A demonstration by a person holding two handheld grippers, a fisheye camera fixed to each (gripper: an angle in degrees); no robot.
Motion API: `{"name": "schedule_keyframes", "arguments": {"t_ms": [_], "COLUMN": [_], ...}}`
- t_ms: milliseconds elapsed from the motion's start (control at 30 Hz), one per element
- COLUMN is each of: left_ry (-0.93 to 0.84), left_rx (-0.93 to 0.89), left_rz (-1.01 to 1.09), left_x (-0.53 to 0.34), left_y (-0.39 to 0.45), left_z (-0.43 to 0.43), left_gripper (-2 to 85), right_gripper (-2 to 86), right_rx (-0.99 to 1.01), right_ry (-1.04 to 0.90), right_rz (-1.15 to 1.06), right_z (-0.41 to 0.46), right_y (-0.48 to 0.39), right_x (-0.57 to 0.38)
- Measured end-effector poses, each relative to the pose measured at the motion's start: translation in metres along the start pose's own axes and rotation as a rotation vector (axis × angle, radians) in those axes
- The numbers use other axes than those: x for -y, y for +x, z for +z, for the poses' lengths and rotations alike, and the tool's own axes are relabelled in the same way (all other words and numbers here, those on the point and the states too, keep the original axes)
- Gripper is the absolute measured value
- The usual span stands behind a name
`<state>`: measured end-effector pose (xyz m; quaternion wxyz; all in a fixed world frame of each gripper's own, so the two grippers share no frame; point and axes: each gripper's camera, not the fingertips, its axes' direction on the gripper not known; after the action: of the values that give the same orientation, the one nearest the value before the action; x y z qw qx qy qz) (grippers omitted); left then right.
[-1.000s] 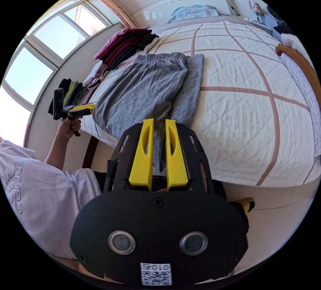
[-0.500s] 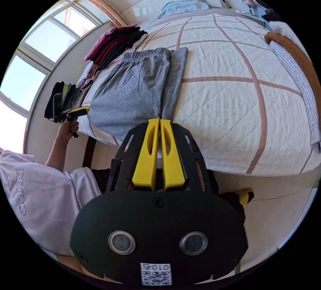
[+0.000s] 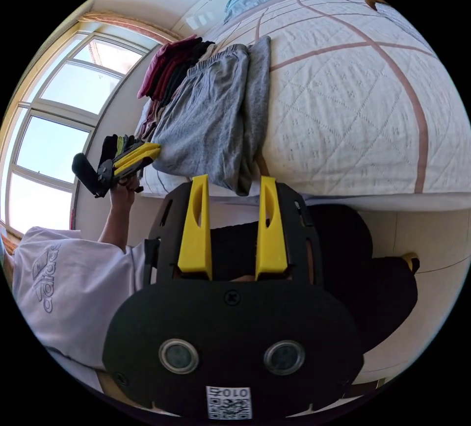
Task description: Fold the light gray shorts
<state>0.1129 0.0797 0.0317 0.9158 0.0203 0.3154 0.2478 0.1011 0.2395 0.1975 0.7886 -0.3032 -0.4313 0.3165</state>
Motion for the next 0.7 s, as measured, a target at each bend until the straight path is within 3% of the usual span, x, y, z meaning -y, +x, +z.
{"name": "schedule_keyframes", "arguments": {"t_ms": [133, 300, 367, 433, 533, 633, 700], "left_ry": [0.033, 0.112, 0.196, 0.249, 0.265, 0.267, 0.288], "left_rx": [-0.167, -0.151, -0.268, -0.600, -0.899, -1.066, -1.083], "left_rz": [-0.090, -0.106, -0.191, -0.371, -0.605, -0.784, -0.805], "left_x": [-0.019, -0.022, -0.032, -0.052, -0.082, -0.097, -0.094], "left_y": [-0.033, -0.031, -0.031, -0.037, -0.036, -0.038, -0.043], "left_z": [0.022, -0.022, -0.037, -0.022, 0.024, 0.061, 0.070], "left_gripper": [0.9, 3.7, 5.0, 6.4, 8.0, 10.1, 11.5], "right_gripper": [11.7, 5.3, 4.7, 4.5, 4.2, 4.1, 4.0], "right_rx": [0.065, 0.118, 0.170, 0.209, 0.263, 0.285, 0.286], "right_ry": [0.000, -0.011, -0.003, 0.015, 0.050, 0.079, 0.088], "right_rz": [0.012, -0.001, 0.000, -0.011, -0.040, -0.067, -0.071], "right_z": [-0.009, -0.033, -0.051, -0.065, -0.086, -0.102, -0.109], "right_y": [0.008, 0.005, 0.000, -0.006, -0.017, -0.028, -0.033], "right_x": [0.006, 0.003, 0.000, -0.002, -0.003, -0.006, -0.010]}}
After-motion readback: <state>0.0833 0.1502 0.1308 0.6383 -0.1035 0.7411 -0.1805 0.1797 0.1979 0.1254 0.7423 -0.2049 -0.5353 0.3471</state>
